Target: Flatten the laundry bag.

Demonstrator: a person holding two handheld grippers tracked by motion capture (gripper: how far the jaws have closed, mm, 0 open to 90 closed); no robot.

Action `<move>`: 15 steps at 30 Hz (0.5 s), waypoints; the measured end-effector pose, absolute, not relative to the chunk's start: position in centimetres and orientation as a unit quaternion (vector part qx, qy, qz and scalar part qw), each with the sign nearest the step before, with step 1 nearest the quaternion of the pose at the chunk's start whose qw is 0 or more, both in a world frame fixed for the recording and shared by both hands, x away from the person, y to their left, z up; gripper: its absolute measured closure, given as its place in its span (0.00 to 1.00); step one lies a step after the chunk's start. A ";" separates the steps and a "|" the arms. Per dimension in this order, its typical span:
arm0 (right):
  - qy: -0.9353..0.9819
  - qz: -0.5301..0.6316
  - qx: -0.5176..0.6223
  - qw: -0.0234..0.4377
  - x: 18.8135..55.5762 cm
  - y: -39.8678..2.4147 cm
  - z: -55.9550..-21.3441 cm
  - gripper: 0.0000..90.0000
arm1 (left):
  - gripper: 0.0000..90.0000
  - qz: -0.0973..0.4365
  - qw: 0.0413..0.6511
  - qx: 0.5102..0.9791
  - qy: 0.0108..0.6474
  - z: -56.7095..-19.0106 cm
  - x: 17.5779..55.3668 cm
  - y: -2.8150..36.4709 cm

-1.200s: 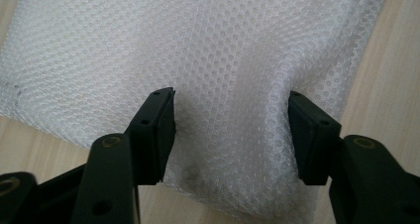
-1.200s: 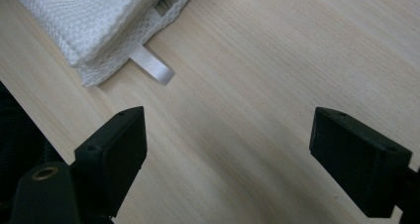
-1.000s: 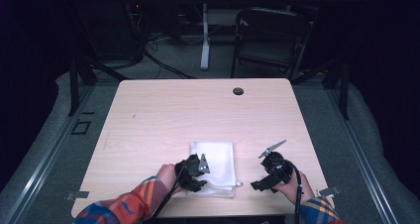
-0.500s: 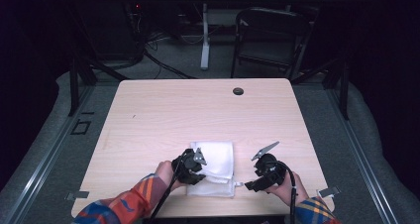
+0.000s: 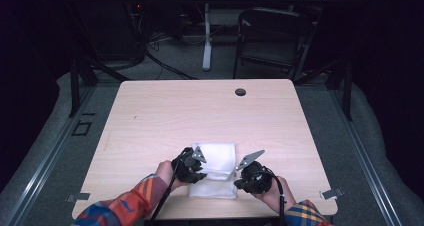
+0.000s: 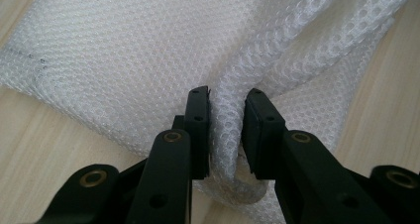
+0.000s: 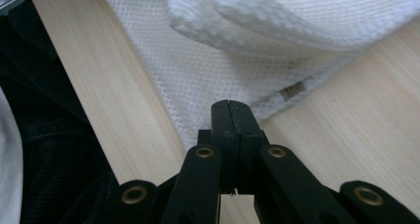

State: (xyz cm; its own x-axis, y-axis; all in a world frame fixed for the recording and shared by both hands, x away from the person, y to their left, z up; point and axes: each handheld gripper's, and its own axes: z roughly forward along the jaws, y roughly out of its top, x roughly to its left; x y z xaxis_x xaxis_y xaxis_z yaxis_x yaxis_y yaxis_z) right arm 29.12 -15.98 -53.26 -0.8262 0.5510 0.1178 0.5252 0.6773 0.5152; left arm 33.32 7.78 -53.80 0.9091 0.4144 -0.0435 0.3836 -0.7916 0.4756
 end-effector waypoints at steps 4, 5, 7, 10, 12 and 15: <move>0.924 0.260 0.278 0.022 29.2 -15.0 -53.8 1.00 | 0.83 0.030 0.246 0.946 0.210 -53.8 33.4 7.8; 0.926 0.257 0.275 0.029 29.2 -14.7 -53.9 1.00 | 0.83 0.030 0.246 0.946 0.210 -53.8 33.4 7.8; 0.927 0.257 0.273 0.028 29.2 -14.3 -54.2 1.00 | 0.83 0.029 0.247 0.945 0.212 -53.7 33.4 7.9; 0.930 0.253 0.264 0.036 29.3 -13.8 -54.5 1.00 | 0.83 0.026 0.250 0.945 0.211 -53.7 33.4 8.0; 0.934 0.245 0.259 0.039 29.4 -13.6 -54.7 1.00 | 0.84 0.028 0.251 0.944 0.210 -53.7 33.4 8.0; 0.936 0.236 0.259 0.044 29.4 -13.4 -54.9 1.00 | 0.84 0.026 0.256 0.943 0.211 -53.6 33.5 8.1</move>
State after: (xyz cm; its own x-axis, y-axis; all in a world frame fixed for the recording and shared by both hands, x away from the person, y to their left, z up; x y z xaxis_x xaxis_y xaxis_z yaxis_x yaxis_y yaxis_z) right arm 29.44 -13.42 -54.90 -0.8620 0.5053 0.0395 0.4636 0.7547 0.4643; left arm 33.48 8.10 -53.60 0.9093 0.4118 -0.0597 0.3854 -0.7793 0.4942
